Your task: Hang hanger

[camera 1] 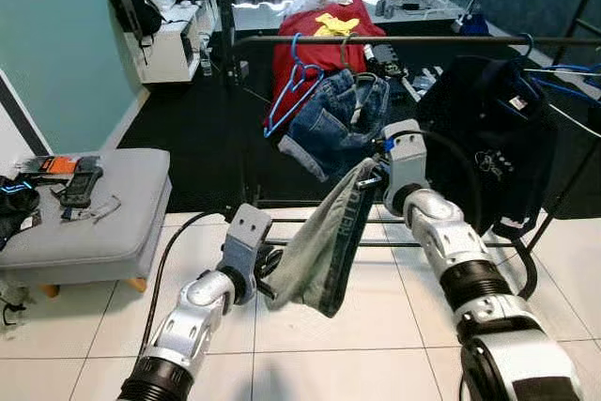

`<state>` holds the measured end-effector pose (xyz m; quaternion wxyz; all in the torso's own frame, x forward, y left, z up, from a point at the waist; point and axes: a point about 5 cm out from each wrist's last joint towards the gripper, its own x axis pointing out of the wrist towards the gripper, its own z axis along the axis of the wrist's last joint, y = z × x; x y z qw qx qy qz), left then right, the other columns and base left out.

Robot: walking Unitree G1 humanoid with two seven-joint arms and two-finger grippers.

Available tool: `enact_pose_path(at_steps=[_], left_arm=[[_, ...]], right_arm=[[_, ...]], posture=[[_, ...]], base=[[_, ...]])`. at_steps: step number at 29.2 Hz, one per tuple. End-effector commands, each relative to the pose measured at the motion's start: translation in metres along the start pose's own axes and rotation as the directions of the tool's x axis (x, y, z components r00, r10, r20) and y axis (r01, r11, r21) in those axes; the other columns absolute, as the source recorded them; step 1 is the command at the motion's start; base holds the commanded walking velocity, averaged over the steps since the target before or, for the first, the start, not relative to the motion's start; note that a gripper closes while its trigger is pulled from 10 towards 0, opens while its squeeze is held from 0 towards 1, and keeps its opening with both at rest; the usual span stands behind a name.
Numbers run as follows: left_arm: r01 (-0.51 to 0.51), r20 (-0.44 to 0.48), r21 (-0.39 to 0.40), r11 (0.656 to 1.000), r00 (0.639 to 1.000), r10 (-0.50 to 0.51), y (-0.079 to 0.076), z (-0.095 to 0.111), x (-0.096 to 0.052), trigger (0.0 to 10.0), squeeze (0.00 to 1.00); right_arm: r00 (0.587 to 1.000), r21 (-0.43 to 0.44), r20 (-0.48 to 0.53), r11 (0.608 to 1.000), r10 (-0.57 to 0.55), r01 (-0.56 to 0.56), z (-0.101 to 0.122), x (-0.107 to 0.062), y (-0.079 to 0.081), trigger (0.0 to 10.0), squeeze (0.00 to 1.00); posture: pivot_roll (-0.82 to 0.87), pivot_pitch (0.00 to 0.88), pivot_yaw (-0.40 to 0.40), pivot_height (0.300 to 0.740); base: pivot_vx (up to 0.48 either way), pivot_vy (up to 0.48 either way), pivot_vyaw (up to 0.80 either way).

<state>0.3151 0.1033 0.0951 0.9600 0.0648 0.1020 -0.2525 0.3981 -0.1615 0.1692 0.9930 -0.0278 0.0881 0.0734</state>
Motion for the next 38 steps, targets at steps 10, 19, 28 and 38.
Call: enact_pose_path(at_steps=[10,19,28,38], left_arm=[[0.005,0.045,0.162,0.987,0.999,-0.012,-0.020,-0.014,0.018,10.0,0.71],[0.047,0.018,0.180,0.982,0.999,-0.051,-0.034,-0.033,0.020,10.0,0.98],[-0.037,-0.057,0.158,0.987,0.997,0.047,-0.046,-0.050,0.029,10.0,0.00],[-0.254,-0.011,0.190,0.948,0.965,0.261,-0.043,-0.043,0.034,10.0,0.00]], right_arm=[[0.999,0.328,-0.043,0.944,-0.013,0.026,0.022,0.016,0.033,0.0,0.00],[1.000,0.369,-0.002,0.929,0.006,-0.005,0.046,0.019,0.042,0.0,0.00],[0.998,0.452,0.070,0.891,0.003,-0.034,0.084,0.021,0.066,0.0,0.00],[0.988,0.457,0.112,0.877,0.109,-0.148,0.100,0.018,0.100,0.0,0.00]], posture=[[-0.10,0.043,-0.034,0.740],[-0.12,0.046,-0.027,0.740],[-0.13,0.056,-0.021,0.740],[-0.13,0.054,-0.016,0.740]], base=[[0.000,0.000,0.00],[0.000,0.000,0.00],[0.000,0.000,0.00],[0.000,0.000,0.00]])
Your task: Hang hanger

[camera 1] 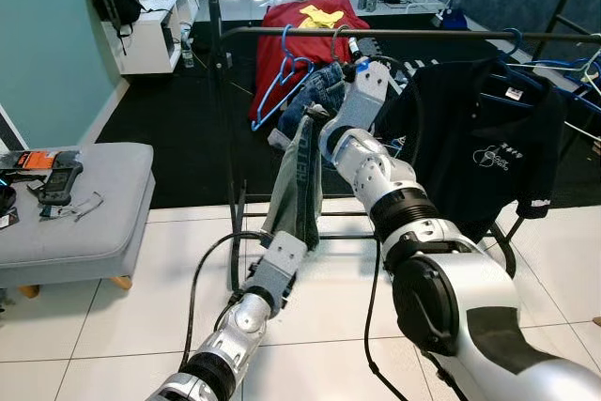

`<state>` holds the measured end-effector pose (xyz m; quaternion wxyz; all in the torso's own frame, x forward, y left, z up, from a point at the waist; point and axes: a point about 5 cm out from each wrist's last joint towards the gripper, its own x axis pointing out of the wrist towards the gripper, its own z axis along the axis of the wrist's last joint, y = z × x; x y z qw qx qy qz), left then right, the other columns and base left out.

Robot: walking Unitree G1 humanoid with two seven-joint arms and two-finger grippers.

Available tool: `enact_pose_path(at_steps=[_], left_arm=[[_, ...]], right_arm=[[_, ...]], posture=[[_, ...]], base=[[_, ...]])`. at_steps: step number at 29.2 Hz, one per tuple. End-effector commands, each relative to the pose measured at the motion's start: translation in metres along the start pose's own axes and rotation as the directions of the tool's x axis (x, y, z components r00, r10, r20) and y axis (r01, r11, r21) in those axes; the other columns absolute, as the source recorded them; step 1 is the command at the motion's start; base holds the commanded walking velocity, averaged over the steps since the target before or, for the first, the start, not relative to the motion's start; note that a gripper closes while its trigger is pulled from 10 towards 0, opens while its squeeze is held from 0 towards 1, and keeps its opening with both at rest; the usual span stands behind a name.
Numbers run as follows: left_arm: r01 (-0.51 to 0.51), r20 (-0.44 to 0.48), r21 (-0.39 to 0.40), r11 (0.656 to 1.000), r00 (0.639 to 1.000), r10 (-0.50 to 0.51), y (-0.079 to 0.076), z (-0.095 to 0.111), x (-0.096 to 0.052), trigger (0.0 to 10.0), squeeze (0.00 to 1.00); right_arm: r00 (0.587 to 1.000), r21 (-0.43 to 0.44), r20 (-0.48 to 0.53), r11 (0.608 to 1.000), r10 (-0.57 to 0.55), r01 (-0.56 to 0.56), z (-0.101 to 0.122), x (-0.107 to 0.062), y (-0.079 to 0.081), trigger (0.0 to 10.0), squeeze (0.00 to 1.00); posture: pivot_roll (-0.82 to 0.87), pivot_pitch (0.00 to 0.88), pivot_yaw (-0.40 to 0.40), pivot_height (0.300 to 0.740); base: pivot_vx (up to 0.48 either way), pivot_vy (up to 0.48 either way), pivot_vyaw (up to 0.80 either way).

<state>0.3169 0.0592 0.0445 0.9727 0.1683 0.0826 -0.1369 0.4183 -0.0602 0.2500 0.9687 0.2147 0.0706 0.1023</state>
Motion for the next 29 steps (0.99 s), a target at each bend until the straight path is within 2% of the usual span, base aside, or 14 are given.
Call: enact_pose_path(at_steps=[1,5,7,11,15,18,22,25,28,29], left_arm=[[-0.009,-0.009,0.006,1.000,1.000,0.009,-0.002,-0.002,-0.001,10.0,0.00],[-0.074,0.000,0.003,0.997,0.997,0.074,-0.005,0.006,0.004,10.0,0.00],[-0.082,0.003,0.008,0.997,0.997,0.082,-0.007,0.008,0.004,10.0,0.00],[-0.056,-0.025,-0.040,0.998,0.998,0.055,-0.013,0.005,0.003,10.0,0.00],[0.069,-0.019,-0.219,0.973,0.997,-0.075,-0.020,0.005,0.002,10.0,0.00],[0.123,-0.003,-0.261,0.958,0.992,-0.128,-0.018,0.004,0.002,10.0,0.00],[0.140,0.002,-0.254,0.957,0.990,-0.144,-0.014,0.003,0.002,10.0,0.00],[0.104,-0.030,-0.210,0.972,0.993,-0.112,-0.007,-0.003,0.002,10.0,0.00],[0.065,-0.057,-0.168,0.984,0.995,-0.076,-0.003,-0.006,0.003,10.0,0.00],[0.062,-0.057,-0.177,0.982,0.996,-0.073,-0.001,-0.006,0.003,10.0,0.00]], right_arm=[[0.999,0.006,0.008,0.999,0.033,-0.033,0.006,0.000,0.011,0.0,0.00],[0.996,0.026,0.005,0.996,0.091,-0.091,0.006,-0.001,0.033,0.0,0.00],[0.995,0.032,0.004,0.994,0.100,-0.100,0.006,-0.002,0.036,0.0,0.00],[0.991,0.051,-0.005,0.990,0.131,-0.131,0.006,-0.003,0.045,0.0,0.00],[0.972,0.023,-0.017,0.972,0.235,-0.234,0.002,-0.008,0.059,0.0,0.00],[0.952,-0.009,-0.032,0.952,0.305,-0.306,-0.002,-0.010,0.063,0.0,0.00],[0.932,-0.056,-0.054,0.931,0.357,-0.360,-0.008,-0.014,0.064,0.0,0.00],[0.929,-0.102,-0.074,0.923,0.364,-0.370,-0.013,-0.016,0.060,0.0,0.00],[0.929,-0.108,-0.079,0.923,0.361,-0.368,-0.013,-0.016,0.060,0.0,0.00],[0.923,-0.123,-0.082,0.915,0.377,-0.385,-0.013,-0.017,0.061,0.0,0.00]], posture=[[-0.13,0.054,-0.016,0.740],[-0.13,0.052,-0.016,0.740],[-0.13,0.052,-0.016,0.740],[-0.13,0.053,-0.013,0.740],[-0.13,0.051,-0.013,0.740],[-0.13,0.050,-0.015,0.740],[-0.13,0.051,-0.015,0.740],[-0.13,0.053,-0.016,0.740],[-0.13,0.053,-0.016,0.740],[-0.13,0.053,-0.015,0.740]], base=[[0.000,0.000,0.00],[0.000,0.000,0.00],[0.000,0.000,0.00],[0.000,0.000,0.00],[0.000,0.000,0.00],[0.000,0.000,0.00],[0.000,0.000,0.00],[0.000,0.000,0.00],[0.000,0.000,0.00],[0.000,0.000,0.00]])
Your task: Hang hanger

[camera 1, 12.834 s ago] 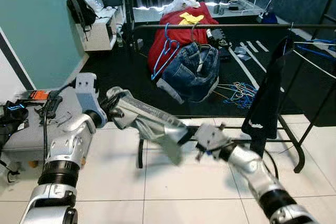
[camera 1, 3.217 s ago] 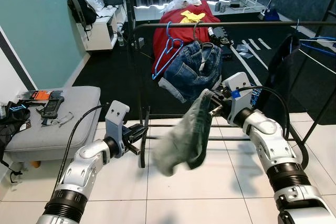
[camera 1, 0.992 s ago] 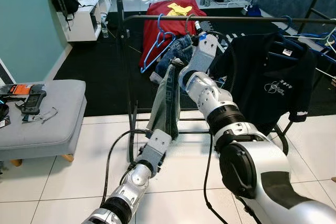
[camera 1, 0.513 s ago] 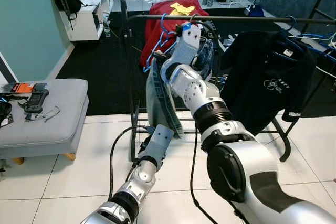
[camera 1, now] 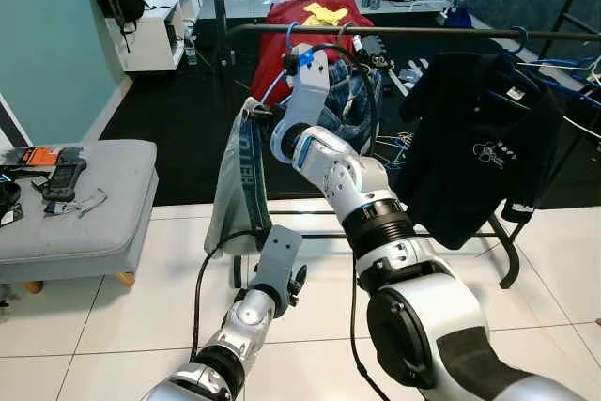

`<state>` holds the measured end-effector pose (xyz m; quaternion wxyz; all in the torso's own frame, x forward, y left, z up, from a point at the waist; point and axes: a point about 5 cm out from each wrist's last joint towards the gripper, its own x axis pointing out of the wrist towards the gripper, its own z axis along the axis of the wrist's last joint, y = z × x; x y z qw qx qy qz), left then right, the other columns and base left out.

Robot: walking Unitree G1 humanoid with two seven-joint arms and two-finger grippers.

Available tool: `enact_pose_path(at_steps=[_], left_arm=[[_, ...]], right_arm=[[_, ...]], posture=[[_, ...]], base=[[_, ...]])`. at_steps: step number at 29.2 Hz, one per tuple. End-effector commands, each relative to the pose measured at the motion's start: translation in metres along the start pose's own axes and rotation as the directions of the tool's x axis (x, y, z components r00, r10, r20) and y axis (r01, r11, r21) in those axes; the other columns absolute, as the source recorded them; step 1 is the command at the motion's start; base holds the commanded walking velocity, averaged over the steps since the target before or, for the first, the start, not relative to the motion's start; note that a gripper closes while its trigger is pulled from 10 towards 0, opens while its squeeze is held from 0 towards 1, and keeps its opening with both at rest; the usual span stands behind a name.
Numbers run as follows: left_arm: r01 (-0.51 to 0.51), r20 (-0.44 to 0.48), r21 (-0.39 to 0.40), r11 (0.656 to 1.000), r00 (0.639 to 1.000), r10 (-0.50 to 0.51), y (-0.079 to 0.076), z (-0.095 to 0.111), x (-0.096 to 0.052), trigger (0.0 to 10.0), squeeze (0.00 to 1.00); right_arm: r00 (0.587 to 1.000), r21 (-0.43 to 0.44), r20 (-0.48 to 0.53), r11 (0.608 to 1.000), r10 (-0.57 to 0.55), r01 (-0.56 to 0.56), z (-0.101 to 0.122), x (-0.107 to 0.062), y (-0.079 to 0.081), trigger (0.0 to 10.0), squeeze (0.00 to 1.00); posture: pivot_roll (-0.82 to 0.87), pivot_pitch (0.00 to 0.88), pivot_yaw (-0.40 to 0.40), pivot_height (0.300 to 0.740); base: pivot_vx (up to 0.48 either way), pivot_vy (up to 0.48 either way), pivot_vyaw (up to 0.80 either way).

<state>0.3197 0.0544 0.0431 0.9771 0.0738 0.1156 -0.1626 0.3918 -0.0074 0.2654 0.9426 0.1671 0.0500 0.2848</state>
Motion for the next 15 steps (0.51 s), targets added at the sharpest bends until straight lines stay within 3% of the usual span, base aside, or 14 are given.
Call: enact_pose_path(at_steps=[1,4,5,9,15], left_arm=[[-0.010,-0.034,0.014,1.000,0.999,0.011,0.004,-0.006,-0.001,10.0,0.00],[0.010,-0.017,-0.006,1.000,1.000,-0.010,0.008,-0.003,-0.001,10.0,0.00],[0.010,-0.017,-0.006,1.000,1.000,-0.010,0.008,-0.003,-0.001,10.0,0.00],[0.036,-0.024,-0.033,0.999,0.999,-0.037,0.013,-0.008,-0.003,10.0,0.00],[0.012,-0.047,-0.071,0.997,0.999,-0.015,0.014,-0.012,-0.004,10.0,0.00]], right_arm=[[1.000,-0.025,-0.008,0.999,0.028,-0.029,0.000,-0.001,0.004,0.0,0.00],[0.989,-0.136,-0.023,0.979,0.149,-0.151,-0.001,-0.005,0.012,0.0,0.00],[0.989,-0.136,-0.023,0.979,0.149,-0.151,-0.001,-0.005,0.012,0.0,0.00],[0.971,-0.293,-0.080,0.926,0.224,-0.238,-0.008,-0.011,0.008,0.0,0.00],[0.977,-0.288,-0.094,0.934,0.193,-0.213,-0.008,-0.013,0.003,0.0,0.00]], posture=[[-0.13,0.053,-0.015,0.740],[-0.13,0.052,-0.017,0.740],[-0.13,0.052,-0.017,0.740],[-0.13,0.055,-0.020,0.740],[-0.13,0.056,-0.024,0.740]], base=[[0.000,0.000,0.00],[0.000,0.000,0.00],[0.000,0.000,0.00],[0.000,0.000,0.00],[0.000,0.000,0.00]])
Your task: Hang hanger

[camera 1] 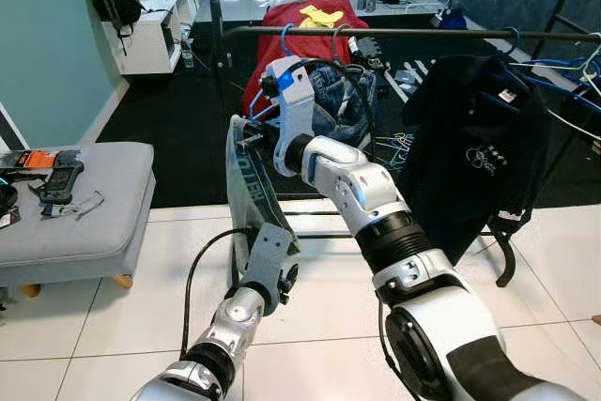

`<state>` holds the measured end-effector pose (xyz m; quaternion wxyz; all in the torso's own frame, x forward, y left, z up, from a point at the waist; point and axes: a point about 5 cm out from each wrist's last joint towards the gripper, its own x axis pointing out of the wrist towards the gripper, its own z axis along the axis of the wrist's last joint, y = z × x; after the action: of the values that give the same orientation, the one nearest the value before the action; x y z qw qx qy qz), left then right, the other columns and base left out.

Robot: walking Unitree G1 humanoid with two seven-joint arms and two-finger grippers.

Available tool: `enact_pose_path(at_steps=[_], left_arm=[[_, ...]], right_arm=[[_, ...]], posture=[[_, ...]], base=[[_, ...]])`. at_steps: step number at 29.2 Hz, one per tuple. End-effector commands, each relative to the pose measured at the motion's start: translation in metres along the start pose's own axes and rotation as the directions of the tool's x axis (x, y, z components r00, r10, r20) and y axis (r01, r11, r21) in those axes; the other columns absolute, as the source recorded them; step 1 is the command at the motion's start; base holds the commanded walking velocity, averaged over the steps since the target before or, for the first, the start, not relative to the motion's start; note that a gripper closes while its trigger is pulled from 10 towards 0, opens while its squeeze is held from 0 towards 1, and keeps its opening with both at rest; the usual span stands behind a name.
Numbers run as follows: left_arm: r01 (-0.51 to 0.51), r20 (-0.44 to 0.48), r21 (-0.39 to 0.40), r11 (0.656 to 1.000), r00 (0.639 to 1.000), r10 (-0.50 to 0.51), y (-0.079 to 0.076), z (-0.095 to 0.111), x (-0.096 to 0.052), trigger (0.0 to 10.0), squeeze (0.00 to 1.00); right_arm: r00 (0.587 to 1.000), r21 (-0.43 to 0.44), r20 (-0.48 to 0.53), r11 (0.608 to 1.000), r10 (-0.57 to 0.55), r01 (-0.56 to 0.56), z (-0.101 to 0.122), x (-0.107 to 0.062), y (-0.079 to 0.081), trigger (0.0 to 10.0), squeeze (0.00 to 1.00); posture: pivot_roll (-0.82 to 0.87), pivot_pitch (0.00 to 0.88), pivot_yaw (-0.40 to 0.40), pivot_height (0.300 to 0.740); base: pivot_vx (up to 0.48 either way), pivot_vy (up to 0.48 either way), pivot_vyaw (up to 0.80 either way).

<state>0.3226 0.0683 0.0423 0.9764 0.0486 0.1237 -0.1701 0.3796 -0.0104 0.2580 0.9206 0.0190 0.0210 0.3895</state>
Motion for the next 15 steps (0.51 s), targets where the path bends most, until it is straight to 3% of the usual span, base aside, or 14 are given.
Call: enact_pose_path(at_steps=[1,7,10,11,13,14,15], left_arm=[[-0.015,-0.042,-0.027,1.000,0.999,0.014,0.000,-0.009,-0.003,10.0,0.00],[-0.058,-0.047,-0.055,0.997,0.997,0.055,0.002,-0.006,0.000,10.0,0.00],[-0.100,-0.040,-0.027,0.995,0.994,0.099,0.006,-0.003,0.001,10.0,0.00],[-0.140,-0.034,0.000,0.990,0.990,0.140,0.012,-0.001,0.001,10.0,0.89],[-0.140,-0.034,0.000,0.990,0.990,0.140,0.012,-0.001,0.001,10.0,0.89],[-0.191,-0.029,0.016,0.981,0.981,0.192,0.019,0.001,0.001,10.0,1.00],[-0.191,-0.029,0.016,0.981,0.981,0.192,0.019,0.001,0.001,10.0,1.00]], right_arm=[[1.000,0.001,0.003,1.000,0.000,0.000,0.001,-0.001,0.001,0.0,0.00],[1.000,0.006,0.006,1.000,0.009,-0.009,0.004,-0.002,0.005,0.0,0.00],[1.000,0.007,0.011,1.000,0.020,-0.020,0.005,-0.003,0.009,0.0,0.00],[0.999,0.009,0.013,0.999,0.031,-0.032,0.005,-0.003,0.012,0.0,0.00],[0.999,0.009,0.013,0.999,0.031,-0.032,0.005,-0.003,0.012,0.0,0.00],[0.999,0.011,0.013,0.999,0.046,-0.046,0.005,-0.003,0.015,0.0,0.00],[0.999,0.011,0.013,0.999,0.046,-0.046,0.005,-0.003,0.015,0.0,0.00]], posture=[[-0.13,0.056,-0.023,0.740],[-0.13,0.057,-0.018,0.740],[-0.13,0.058,-0.017,0.740],[-0.14,0.057,-0.016,0.740],[-0.14,0.057,-0.016,0.740],[-0.13,0.056,-0.016,0.740],[-0.13,0.056,-0.016,0.740]], base=[[0.000,0.000,0.00],[0.000,0.000,0.00],[0.000,0.000,0.00],[0.000,0.000,0.00],[0.000,0.000,0.00],[0.000,0.000,0.00],[0.000,0.000,0.00]])
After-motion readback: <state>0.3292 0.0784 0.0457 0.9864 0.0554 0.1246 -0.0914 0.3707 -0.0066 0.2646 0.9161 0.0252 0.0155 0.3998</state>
